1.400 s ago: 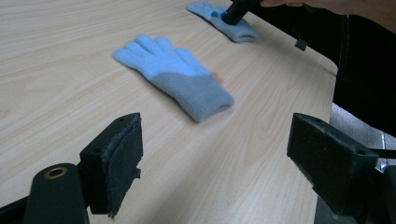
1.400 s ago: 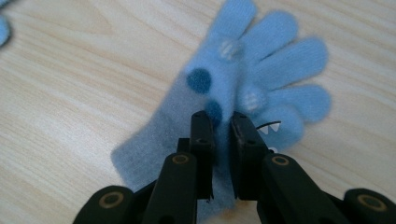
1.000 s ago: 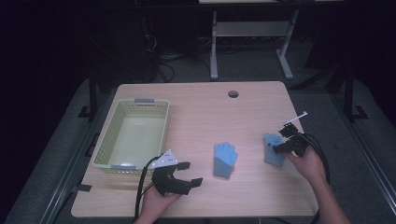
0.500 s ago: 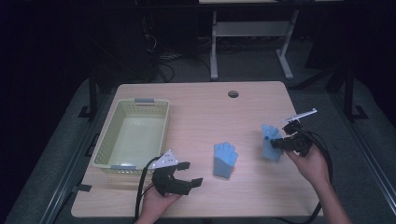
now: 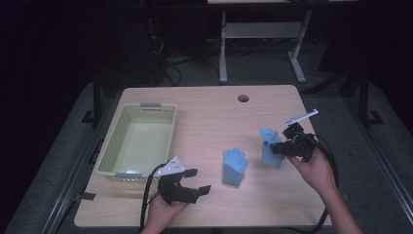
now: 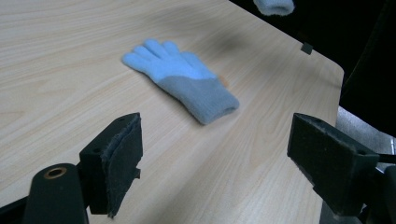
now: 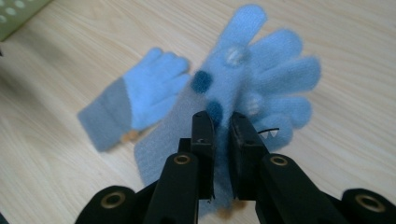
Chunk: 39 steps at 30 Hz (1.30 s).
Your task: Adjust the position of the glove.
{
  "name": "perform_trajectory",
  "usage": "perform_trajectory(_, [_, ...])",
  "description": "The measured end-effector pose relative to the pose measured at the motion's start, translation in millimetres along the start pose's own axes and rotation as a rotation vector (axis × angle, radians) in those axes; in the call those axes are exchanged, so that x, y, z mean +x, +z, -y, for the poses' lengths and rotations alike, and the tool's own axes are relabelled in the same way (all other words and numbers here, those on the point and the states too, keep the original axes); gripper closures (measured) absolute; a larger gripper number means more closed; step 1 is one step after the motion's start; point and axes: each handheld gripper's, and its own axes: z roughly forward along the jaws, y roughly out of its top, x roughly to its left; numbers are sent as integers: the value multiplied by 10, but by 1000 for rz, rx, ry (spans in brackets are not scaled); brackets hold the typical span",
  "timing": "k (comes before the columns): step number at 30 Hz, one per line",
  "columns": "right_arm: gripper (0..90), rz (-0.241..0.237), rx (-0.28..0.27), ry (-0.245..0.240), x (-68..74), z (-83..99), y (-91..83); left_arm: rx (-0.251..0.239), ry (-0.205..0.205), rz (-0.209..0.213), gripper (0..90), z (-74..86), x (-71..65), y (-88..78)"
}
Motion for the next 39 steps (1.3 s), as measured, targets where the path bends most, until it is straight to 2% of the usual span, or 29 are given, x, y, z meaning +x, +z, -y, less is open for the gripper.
perform_trajectory(6, [820,-34,-17,-30,200,-88,41,-7,5,-5,178,-8,4,-19])
perform_trajectory(11, [818,-50,-3,-65,351,-151,134,-8,6,-7,178,-6,11,-26])
perform_trajectory(15, [816,-64,9,-71,437,-183,219,-12,4,-9,178,-8,15,-31])
perform_trajectory(19, [815,-83,19,-83,505,-198,297,-13,3,-9,178,-9,10,-34])
perform_trajectory(28, [812,-92,42,-92,606,-222,460,-15,0,-10,179,-8,7,-34])
perform_trajectory(39, [808,-115,67,-87,717,-228,672,-12,3,-12,178,-7,0,-34])
